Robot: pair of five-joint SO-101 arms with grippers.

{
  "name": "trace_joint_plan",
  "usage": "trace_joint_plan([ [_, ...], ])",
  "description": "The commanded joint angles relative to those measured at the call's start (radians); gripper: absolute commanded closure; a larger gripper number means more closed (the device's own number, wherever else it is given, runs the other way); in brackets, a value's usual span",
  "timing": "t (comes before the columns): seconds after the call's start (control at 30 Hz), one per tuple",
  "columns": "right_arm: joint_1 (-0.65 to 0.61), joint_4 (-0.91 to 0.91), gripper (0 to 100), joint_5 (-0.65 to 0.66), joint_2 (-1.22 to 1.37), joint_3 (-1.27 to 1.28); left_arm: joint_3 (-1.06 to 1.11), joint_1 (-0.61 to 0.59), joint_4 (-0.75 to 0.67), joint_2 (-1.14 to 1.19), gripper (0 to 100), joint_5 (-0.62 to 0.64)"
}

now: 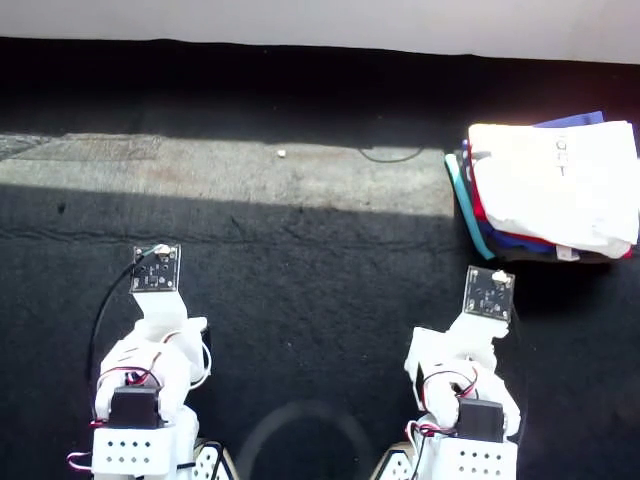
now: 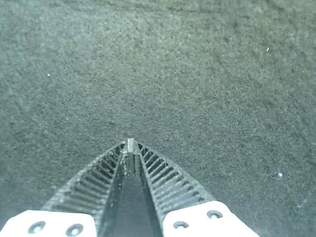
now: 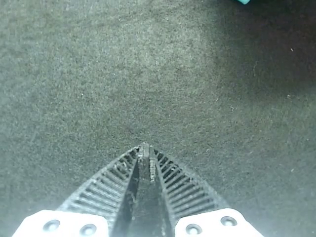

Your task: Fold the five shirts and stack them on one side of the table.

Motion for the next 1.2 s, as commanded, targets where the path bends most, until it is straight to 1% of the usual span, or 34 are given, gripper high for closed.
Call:
trace_joint_plan([
  [0.0,-0.005,-0.004,98.9,-0.011,0.002,0.139,0.010,0.015,-0.011,-0.008,99,0.009],
  [0.07,-0.005,0.004,98.9,-0.014,0.008,0.139,0.010,0.015,-0.011,-0.008,99,0.009],
  [0.17,-0.002,0.073,98.9,-0.012,-0.001,0.134,0.010,0.015,-0.011,-0.008,99,0.009],
  [0.67,-0.001,0.073,98.9,-0.012,-0.001,0.134,0.010,0.013,-0.011,-0.015,99,0.009],
  [0.87,0.077,0.067,98.9,-0.015,-0.001,0.134,0.010,0.013,-0.011,-0.008,99,0.009],
  [1.17,0.077,0.067,98.9,-0.014,-0.001,0.134,0.010,0.013,-0.011,-0.008,99,0.009],
])
